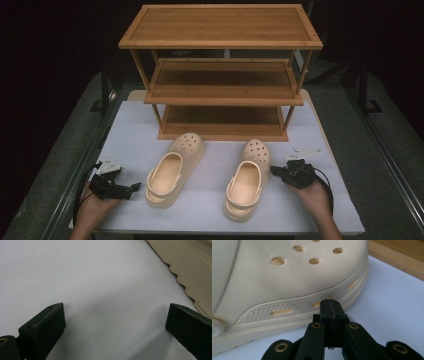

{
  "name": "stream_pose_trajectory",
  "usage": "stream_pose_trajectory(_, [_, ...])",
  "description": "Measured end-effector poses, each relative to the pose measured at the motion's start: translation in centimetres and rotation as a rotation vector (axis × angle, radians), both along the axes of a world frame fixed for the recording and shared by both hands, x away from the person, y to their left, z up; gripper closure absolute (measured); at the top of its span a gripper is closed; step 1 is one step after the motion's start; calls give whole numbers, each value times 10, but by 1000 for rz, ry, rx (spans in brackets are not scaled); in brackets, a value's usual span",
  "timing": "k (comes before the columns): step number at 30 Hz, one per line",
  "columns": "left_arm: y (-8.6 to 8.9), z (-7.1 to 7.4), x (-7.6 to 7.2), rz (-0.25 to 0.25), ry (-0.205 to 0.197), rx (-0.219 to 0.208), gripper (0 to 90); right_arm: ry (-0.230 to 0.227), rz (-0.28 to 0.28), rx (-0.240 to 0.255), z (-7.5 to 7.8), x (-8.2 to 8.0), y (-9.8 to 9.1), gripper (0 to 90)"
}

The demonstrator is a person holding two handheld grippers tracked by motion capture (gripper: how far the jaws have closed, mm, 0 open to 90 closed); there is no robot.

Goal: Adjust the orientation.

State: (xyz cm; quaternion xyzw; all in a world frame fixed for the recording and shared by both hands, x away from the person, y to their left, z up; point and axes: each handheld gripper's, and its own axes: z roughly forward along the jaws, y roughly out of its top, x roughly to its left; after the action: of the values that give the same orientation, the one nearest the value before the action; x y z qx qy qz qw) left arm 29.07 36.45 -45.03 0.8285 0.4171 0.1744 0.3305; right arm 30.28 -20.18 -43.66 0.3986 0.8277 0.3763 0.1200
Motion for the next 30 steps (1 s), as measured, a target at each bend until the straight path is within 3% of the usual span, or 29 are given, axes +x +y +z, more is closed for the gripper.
stream_pose_trajectory(13, [0,0,0,0,0,0,19,11,24,32,0,20,12,895])
stream_pose_trajectory(30, [0,0,0,1,2,-2,19,40,92,48,-1,54,47,895])
